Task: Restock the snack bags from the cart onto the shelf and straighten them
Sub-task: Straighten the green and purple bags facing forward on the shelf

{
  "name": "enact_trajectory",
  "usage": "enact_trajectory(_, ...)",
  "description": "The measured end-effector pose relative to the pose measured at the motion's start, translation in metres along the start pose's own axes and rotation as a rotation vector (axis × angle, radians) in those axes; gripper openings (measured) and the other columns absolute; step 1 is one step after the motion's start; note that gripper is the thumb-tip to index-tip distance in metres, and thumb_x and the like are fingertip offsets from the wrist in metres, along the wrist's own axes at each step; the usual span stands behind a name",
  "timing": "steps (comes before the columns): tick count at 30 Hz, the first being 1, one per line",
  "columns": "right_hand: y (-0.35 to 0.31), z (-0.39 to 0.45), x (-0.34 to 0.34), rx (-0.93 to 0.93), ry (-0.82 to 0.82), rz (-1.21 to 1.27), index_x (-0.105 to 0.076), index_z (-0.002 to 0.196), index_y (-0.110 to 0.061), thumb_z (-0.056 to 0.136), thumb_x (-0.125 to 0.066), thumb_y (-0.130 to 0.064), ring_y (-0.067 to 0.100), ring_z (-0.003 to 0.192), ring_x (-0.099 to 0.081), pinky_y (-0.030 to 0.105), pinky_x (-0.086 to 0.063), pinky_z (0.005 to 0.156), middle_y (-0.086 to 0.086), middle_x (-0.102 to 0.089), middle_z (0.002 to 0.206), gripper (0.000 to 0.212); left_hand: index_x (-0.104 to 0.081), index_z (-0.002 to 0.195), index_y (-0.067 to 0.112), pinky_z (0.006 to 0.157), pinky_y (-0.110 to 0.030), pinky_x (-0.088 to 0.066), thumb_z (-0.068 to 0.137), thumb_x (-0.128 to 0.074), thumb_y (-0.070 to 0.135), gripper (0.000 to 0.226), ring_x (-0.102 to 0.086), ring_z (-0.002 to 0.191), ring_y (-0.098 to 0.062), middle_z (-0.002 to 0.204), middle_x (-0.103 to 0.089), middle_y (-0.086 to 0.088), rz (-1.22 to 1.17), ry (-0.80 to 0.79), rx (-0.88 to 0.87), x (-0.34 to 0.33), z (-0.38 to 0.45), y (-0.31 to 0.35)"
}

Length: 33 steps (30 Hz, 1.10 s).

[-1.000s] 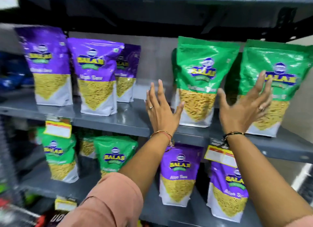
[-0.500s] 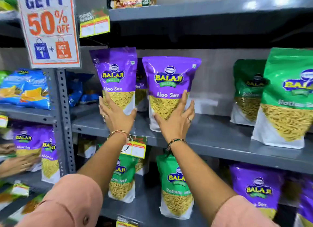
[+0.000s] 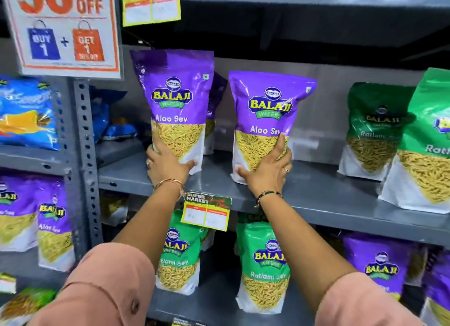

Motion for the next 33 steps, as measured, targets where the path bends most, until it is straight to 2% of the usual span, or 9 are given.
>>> enact_trajectory(7, -0.001, -0.003, -0.003, 0.012, 0.009, -0.013, 0.001, 0.152, -0.021, 0.059, -0.087, -0.038, 0.043, 0.131, -0.030, 0.054, -0.042, 0.104, 0.020, -0.013, 0.153, 0.129, 0.005, 0.147, 0.023, 0.099, -0.056, -0.040, 0.057, -0.084, 0.041, 0.127, -0.044, 0.121, -0.047, 0.142, -0.032, -0.022, 0.006, -0.009, -0.016, 0.001, -0.001, -0.001)
enact_trajectory(11, 0.000, -0.006, -0.004, 0.011, 0.020, -0.030, 0.003, 0.151, -0.022, 0.059, -0.086, -0.042, 0.043, 0.136, -0.024, 0.057, -0.041, 0.105, 0.021, -0.011, 0.155, 0.130, 0.004, 0.147, 0.023, 0.100, -0.056, -0.040, 0.056, -0.084, 0.041, 0.127, -0.044, 0.122, -0.047, 0.144, -0.031, -0.021, -0.001, -0.006, -0.017, 0.001, -0.002, -0.001)
enact_trajectory(15, 0.000, -0.009, -0.004, -0.001, 0.020, -0.106, 0.008, 0.149, -0.027, 0.053, -0.088, -0.046, 0.041, 0.137, -0.026, 0.055, -0.042, 0.099, 0.019, -0.012, 0.156, 0.137, 0.004, 0.147, 0.023, 0.103, -0.053, -0.039, 0.056, -0.084, 0.038, 0.128, -0.044, 0.124, -0.046, 0.146, -0.029, -0.022, 0.002, -0.002, -0.020, 0.000, -0.002, -0.003)
enact_trajectory(27, -0.001, -0.006, -0.006, 0.000, -0.020, -0.155, 0.009, 0.151, -0.023, 0.062, -0.084, -0.046, 0.042, 0.136, -0.026, 0.054, -0.041, 0.101, 0.020, -0.008, 0.156, 0.130, 0.008, 0.146, 0.023, 0.102, -0.054, -0.038, 0.059, -0.083, 0.039, 0.127, -0.041, 0.126, -0.046, 0.148, -0.025, -0.023, 0.024, -0.019, -0.034, -0.003, 0.000, -0.006)
enact_trajectory(30, 0.000, -0.007, -0.005, -0.004, -0.025, -0.160, 0.009, 0.151, -0.023, 0.061, -0.084, -0.047, 0.042, 0.136, -0.026, 0.054, -0.041, 0.101, 0.020, -0.008, 0.156, 0.131, 0.009, 0.146, 0.021, 0.109, -0.054, -0.032, 0.060, -0.082, 0.042, 0.127, -0.028, 0.137, -0.044, 0.153, -0.018, -0.024, 0.024, -0.011, -0.050, -0.003, -0.001, -0.005)
enact_trajectory(33, -0.002, -0.010, -0.004, -0.010, -0.034, -0.148, 0.008, 0.151, -0.024, 0.063, -0.083, -0.047, 0.042, 0.137, -0.025, 0.054, -0.041, 0.102, 0.020, -0.009, 0.156, 0.129, 0.006, 0.147, 0.015, 0.119, -0.051, -0.013, 0.064, -0.076, 0.051, 0.122, -0.006, 0.146, -0.037, 0.157, -0.007, -0.022, 0.050, 0.074, -0.122, -0.001, -0.005, 0.001)
Point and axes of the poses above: each hand's wrist, its own z-axis towards the middle knuckle, its own x-axis out of the back of the hand, y = z × x, the point moved 2 cm from there along z, towards the middle knuckle
